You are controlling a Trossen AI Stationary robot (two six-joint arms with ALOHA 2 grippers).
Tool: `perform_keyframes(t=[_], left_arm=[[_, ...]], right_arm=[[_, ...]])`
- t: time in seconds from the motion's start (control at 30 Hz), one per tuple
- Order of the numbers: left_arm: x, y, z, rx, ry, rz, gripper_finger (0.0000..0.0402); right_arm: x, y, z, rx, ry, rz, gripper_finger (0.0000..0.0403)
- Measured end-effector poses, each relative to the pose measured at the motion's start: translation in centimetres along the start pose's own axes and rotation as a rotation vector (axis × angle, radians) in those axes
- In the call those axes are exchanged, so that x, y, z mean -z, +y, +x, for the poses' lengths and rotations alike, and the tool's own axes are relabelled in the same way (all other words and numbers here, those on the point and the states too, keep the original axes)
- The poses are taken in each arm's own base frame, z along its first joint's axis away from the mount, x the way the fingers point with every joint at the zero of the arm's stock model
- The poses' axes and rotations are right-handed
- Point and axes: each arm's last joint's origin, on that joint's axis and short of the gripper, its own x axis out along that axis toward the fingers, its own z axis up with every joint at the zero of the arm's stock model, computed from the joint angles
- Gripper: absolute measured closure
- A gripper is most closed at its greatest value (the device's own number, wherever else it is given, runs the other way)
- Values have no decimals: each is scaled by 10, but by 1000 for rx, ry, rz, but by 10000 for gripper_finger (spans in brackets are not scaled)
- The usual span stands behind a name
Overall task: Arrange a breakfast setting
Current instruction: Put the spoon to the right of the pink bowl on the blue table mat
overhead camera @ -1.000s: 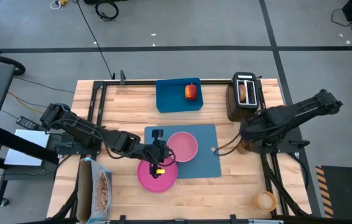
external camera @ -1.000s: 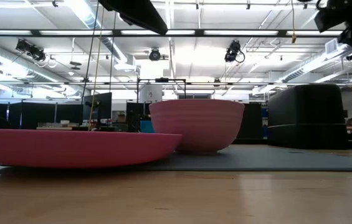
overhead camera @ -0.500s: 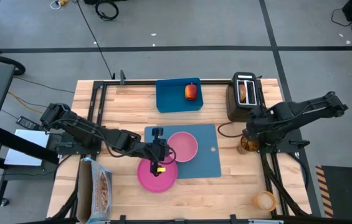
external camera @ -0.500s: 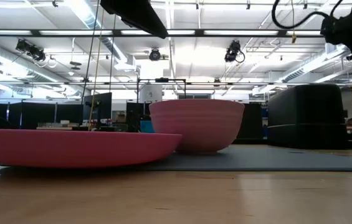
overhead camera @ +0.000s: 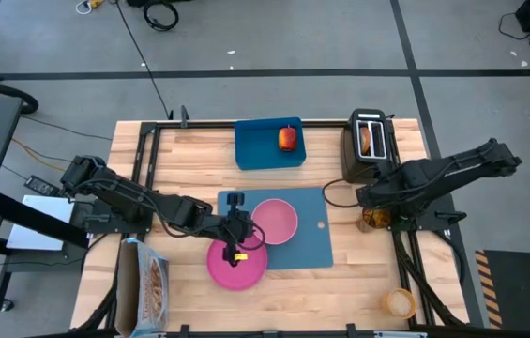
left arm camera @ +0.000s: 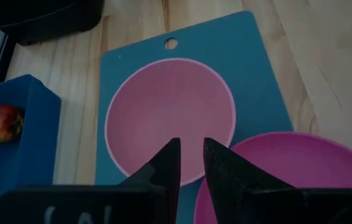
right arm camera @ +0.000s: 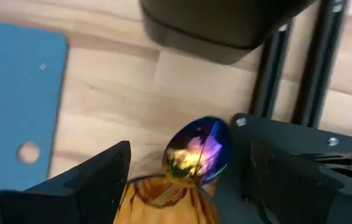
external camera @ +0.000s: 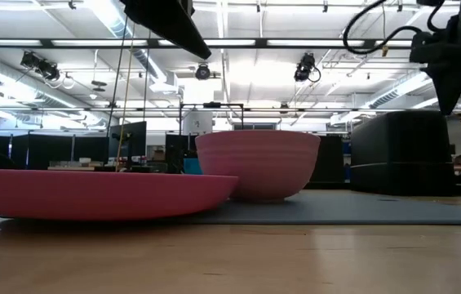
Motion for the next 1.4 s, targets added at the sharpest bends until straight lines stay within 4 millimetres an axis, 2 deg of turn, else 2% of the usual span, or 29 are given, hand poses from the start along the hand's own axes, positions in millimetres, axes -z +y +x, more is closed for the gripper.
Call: perform_keyframes(t=[0.47,0.87,1.2,1.4], left_arm=[[1,-1,0,2,12,39,324],[1,-4,-2,10,8,42,324],[1,-4,-2,10,6,37,324],[1,-4,-2,9,7,24,324]], right_arm=[[5,7,11,72,21,159,150],[4,6,14,26,-20,192,172],[4,5,13,26,-35,186,218],[3,4,13,32,-48,162,225]])
